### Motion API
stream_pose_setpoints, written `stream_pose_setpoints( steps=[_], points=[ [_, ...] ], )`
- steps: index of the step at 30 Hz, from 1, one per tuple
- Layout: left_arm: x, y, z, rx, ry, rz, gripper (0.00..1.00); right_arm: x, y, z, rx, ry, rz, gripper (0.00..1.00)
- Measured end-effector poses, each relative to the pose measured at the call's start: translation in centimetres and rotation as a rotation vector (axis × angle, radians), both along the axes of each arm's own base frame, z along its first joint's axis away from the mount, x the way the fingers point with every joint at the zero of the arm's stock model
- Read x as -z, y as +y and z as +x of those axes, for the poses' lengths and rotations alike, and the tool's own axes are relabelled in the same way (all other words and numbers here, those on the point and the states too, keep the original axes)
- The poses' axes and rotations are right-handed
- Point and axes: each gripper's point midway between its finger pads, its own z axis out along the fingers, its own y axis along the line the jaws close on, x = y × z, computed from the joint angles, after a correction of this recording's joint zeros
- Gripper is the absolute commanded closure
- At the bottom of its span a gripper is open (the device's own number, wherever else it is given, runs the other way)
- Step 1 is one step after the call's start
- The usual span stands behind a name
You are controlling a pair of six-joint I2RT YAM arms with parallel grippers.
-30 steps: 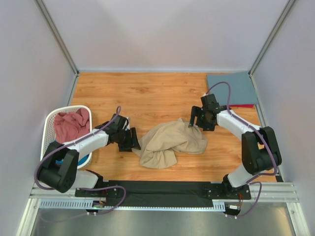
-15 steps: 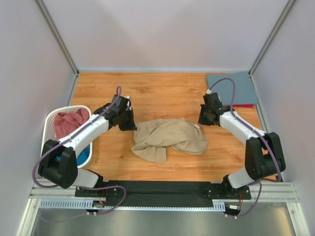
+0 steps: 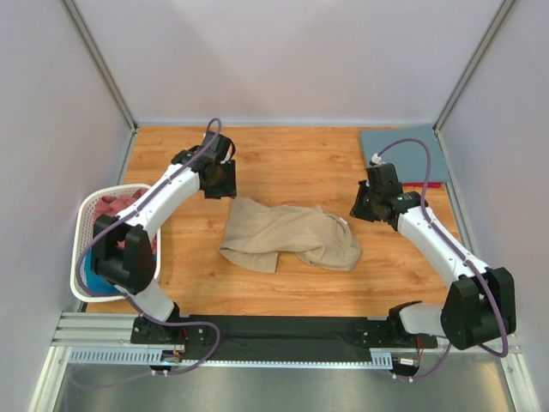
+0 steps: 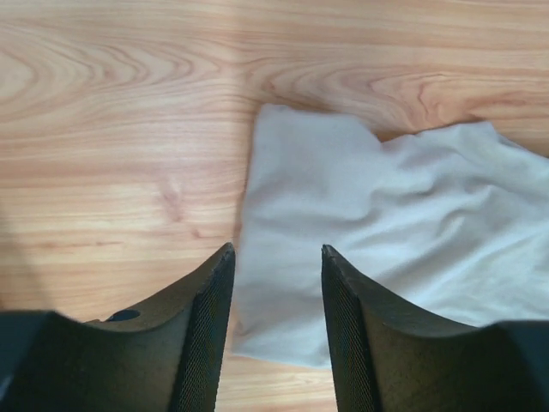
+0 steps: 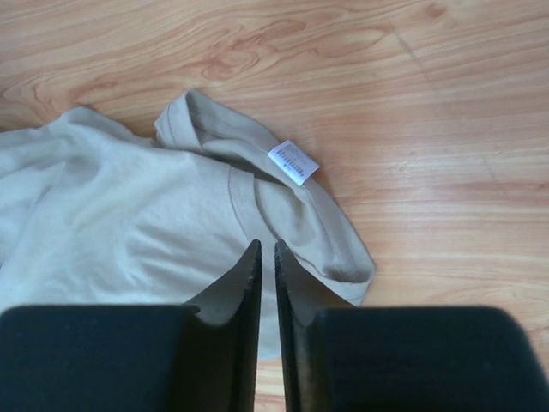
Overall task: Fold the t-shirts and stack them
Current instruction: Flatten the tshirt out
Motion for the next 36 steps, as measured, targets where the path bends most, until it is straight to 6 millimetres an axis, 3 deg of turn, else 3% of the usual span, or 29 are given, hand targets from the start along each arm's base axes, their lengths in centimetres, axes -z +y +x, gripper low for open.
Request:
stream_pose_setpoints(
  steps=[4,6,10,14,24,31,33,34,36],
  points=[
    [-1.1,0.1,-2.1,0.052,-0.038,0.033,0.48,1.0,1.2,-1.2,-0.032,0.058,0.06,0.72],
    [-1.2,-1.2,-5.2,0.138,-0.046,0.025,0.48,2.1,1.9,-2.4,-0.045,0.102,0.095,0.66],
    [-0.3,-5.8,-12.5,0.38,-0.03,-0.027,0.49,4.6,2.3,-6.0,-0.043,0.218,0.148,0.58],
    [1.9,-8.3,-16.9,0.512,0.017,-0.061,0.49,5.7,2.4,-8.6,-0.009,0.282,0.194,0.57],
    [6.7,-12.1,-18.4,0.583,0.091,-0.032,0.45,8.6,1.8,-11.5,0.077,0.35,0.226,0.53],
    [11.1,-12.8,-18.7,0.579,0.142,0.107,0.47,10.2,1.3,-10.9,0.102,0.331,0.197,0.55],
    [11.8,-12.4,-18.4,0.565,0.143,0.16,0.54,10.8,0.9,-10.7,0.112,0.327,0.18,0.62],
    [11.8,-12.3,-18.1,0.553,0.133,0.185,0.71,10.9,0.9,-10.6,0.114,0.323,0.178,0.65],
    [11.7,-12.1,-17.6,0.53,0.11,0.225,0.97,11.0,0.7,-9.9,0.119,0.293,0.166,0.8]
  ],
)
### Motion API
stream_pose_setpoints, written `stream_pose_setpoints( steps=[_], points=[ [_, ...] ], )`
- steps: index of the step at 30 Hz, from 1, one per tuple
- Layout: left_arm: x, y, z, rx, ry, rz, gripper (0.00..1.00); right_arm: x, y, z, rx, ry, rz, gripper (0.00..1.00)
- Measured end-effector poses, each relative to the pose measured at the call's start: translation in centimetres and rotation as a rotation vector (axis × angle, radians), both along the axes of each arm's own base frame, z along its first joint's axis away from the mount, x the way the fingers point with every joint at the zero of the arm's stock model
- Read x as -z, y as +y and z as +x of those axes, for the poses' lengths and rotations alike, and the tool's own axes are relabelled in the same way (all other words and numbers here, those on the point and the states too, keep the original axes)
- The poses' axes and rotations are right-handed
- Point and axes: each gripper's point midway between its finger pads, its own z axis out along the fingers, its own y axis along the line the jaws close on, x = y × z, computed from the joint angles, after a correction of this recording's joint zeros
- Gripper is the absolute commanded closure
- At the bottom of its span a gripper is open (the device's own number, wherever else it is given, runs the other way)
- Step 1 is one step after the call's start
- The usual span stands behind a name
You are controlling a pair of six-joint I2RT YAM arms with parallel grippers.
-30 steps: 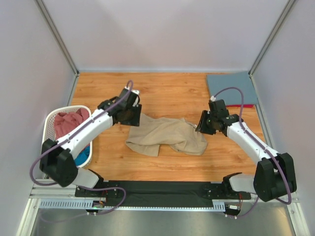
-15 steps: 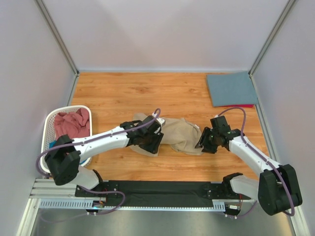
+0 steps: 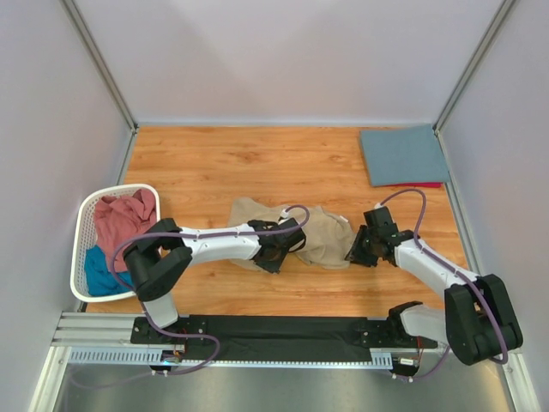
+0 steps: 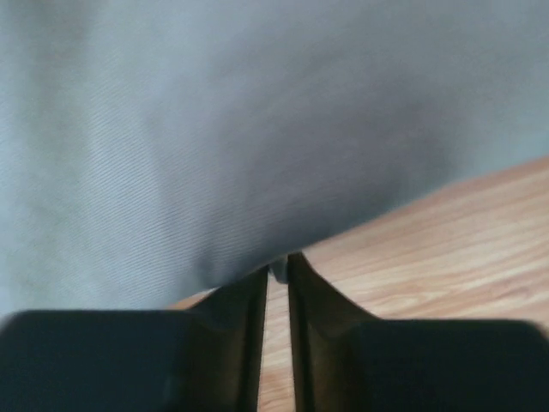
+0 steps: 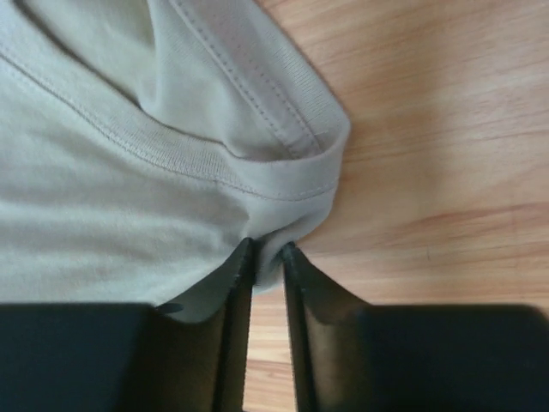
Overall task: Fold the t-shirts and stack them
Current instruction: Flatten the tshirt out
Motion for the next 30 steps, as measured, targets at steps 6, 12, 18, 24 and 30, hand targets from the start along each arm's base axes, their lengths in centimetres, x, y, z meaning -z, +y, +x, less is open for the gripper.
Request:
stream_pose_setpoints(
  steps=[6,12,18,24,30],
  points=[
    [-1.2,3.3,0.4,-0.058,-0.063,0.125,1.0,-0.7,-0.8,0.4,0.018,-0.04,-0.037,1.0],
    [-11.3,7.2,0.8,-0.183,-0.249,0.039,1.0,-9.2,-1.6,1.9,0.015,-0.209,-0.059,1.0],
    [-25.1,11.4,0.5,-0.357,-0.478,-0.275,1.0,-19.2,-2.1,1.0,0.026,-0.408,-0.013,1.0],
    [-28.5,15.2,0.3,-0.437,-0.553,-0.312,1.0,-23.0,-2.3,0.7,0.007,-0.464,-0.015,1.0],
    [-22.0,16.4,3.6,-0.547,-0.425,-0.178,1.0,-18.9,-0.8,4.9,-0.063,-0.352,-0.067,1.0]
  ],
)
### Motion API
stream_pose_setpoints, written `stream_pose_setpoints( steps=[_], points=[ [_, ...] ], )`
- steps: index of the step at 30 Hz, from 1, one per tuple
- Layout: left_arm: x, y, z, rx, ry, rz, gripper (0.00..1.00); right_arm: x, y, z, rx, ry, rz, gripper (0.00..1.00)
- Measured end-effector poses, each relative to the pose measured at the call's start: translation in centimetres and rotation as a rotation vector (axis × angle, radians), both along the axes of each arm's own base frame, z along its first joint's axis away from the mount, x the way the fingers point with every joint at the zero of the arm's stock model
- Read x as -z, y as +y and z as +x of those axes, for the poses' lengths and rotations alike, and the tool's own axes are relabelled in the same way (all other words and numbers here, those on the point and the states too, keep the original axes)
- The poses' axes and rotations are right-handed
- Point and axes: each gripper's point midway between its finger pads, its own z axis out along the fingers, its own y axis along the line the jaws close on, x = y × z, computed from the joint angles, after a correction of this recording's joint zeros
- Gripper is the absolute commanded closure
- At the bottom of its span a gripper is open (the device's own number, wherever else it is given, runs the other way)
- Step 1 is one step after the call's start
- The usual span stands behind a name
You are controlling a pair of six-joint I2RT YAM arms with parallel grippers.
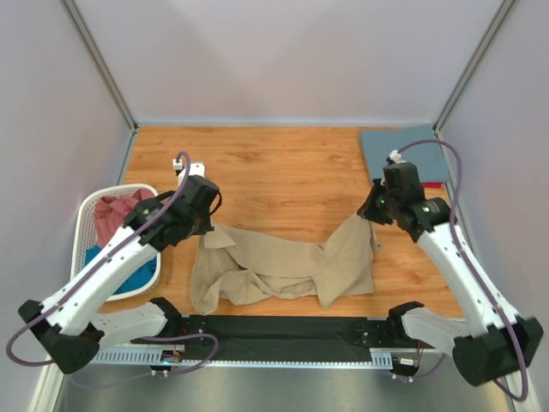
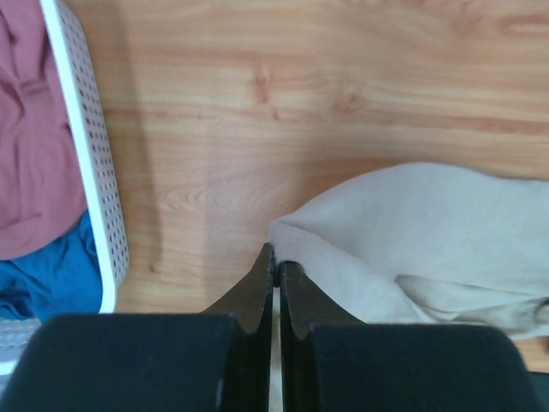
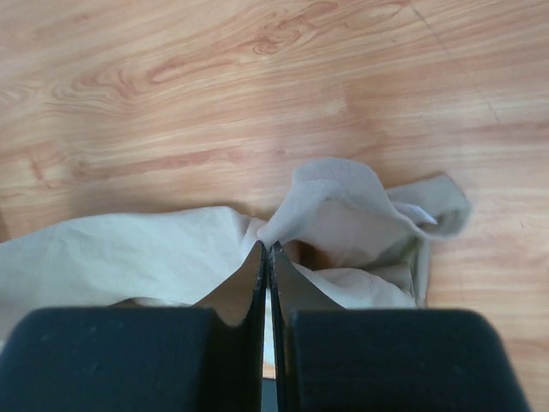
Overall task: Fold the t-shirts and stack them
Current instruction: Flatten the tshirt out
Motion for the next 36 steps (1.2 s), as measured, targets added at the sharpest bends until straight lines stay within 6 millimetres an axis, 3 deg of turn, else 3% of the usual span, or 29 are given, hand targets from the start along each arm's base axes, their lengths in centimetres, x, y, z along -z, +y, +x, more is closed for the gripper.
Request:
stream_pose_setpoints(
  steps=[4,7,10,14,15,19,22,24,28,31,36],
  points=[
    [6.0,1.0,1.4,-0.047,0.169,0.032,1.0,5.5,2.0,3.4,-0.057,0.113,-0.011,0.99],
    [8.4,1.8,2.9,-0.08,0.25,0.039,1.0,9.3,3.3,5.2,-0.096,0.191,-0.005,0.98],
    [10.4,2.3,5.2,-0.111,0.319,0.048,0.98,11.8,4.1,6.8,-0.117,0.248,-0.006,0.94],
    [11.8,3.0,8.3,-0.143,0.373,0.083,0.62,12.3,4.8,10.3,-0.117,0.253,-0.001,0.71],
    [11.7,3.1,9.0,-0.15,0.369,0.092,0.6,12.0,4.8,11.1,-0.113,0.242,0.0,0.65],
    [10.3,3.3,10.4,-0.164,0.319,0.096,0.54,9.8,4.0,12.6,-0.066,0.222,-0.025,0.56],
    [9.3,3.1,9.9,-0.145,0.289,0.061,0.49,8.6,3.0,11.1,-0.019,0.242,-0.04,0.52],
    [9.0,2.3,9.1,-0.105,0.27,0.002,0.46,8.4,2.3,9.0,0.0,0.255,-0.039,0.46],
    [8.5,0.4,6.3,-0.001,0.259,-0.132,0.4,9.6,0.4,2.1,0.032,0.322,-0.044,0.43],
    [8.0,-0.7,4.9,0.064,0.245,-0.206,0.4,9.7,-0.7,-1.8,0.066,0.348,-0.038,0.41],
    [7.3,-2.4,4.3,0.142,0.24,-0.285,0.4,9.9,-1.4,-5.3,0.122,0.333,0.013,0.42]
  ],
)
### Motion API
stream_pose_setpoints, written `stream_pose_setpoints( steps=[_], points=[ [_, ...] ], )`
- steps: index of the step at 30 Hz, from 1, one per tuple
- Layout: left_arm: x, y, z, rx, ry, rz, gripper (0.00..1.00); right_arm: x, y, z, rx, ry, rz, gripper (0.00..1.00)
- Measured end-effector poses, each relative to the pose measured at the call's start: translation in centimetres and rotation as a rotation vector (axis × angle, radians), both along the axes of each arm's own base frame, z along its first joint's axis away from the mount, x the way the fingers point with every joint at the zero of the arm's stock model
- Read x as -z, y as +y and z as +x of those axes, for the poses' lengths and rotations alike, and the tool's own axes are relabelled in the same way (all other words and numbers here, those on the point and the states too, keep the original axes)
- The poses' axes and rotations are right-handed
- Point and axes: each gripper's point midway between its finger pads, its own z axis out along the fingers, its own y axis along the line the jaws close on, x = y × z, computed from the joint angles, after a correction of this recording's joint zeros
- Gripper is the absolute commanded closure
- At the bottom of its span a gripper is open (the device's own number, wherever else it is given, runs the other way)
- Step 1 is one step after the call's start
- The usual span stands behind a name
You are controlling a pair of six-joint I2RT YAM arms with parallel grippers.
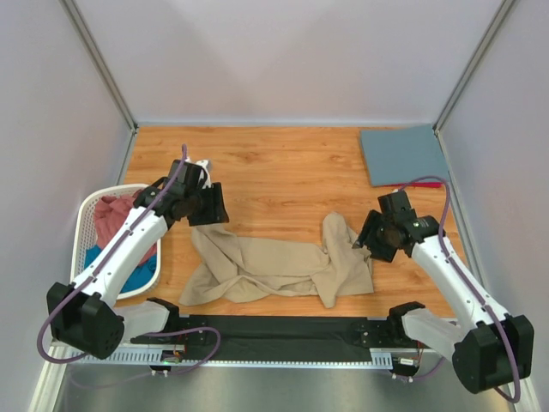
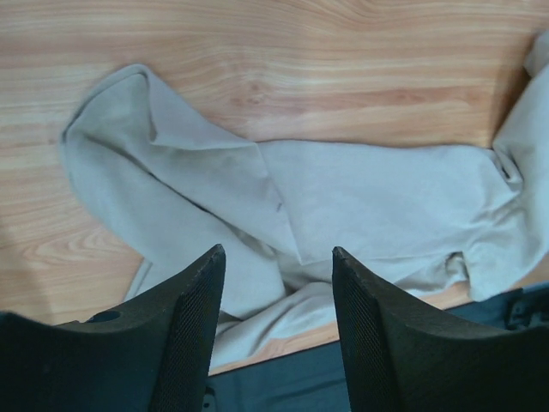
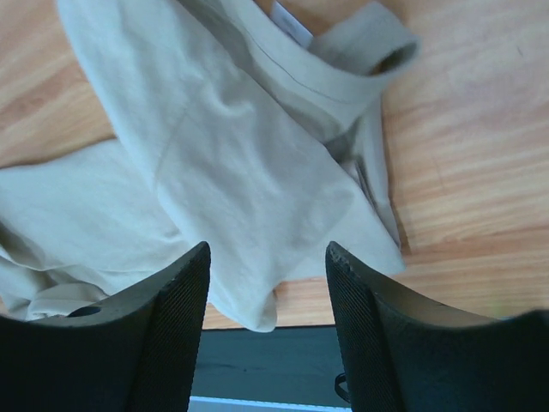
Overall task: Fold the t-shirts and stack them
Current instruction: Flatten the tshirt out
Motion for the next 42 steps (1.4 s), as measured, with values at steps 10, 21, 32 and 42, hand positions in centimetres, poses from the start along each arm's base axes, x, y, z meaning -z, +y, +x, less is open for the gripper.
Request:
stream_pose_setpoints(
  steps=[10,21,32,42],
  points=[
    [0.2,-1.4,-1.3,0.07,0.011,-0.08,0.41,6.5,-0.8,-6.9,0.106,0.156,0.047,0.51],
    [0.0,-1.8,-1.2,0.082,0.003,-0.099,0.41,9.2,-0.8,-8.3,0.166,0.216,0.064,0.54],
    [0.5,-1.4,-1.3,0.07,0.009,-0.081,0.42,9.3,-2.3,-8.9,0.201,0.215,-0.011,0.62],
    [0.6,-1.4,-1.3,0.066,0.012,-0.079,0.42,9.6,-3.4,-9.0,0.242,0.214,-0.065,0.66]
  ],
)
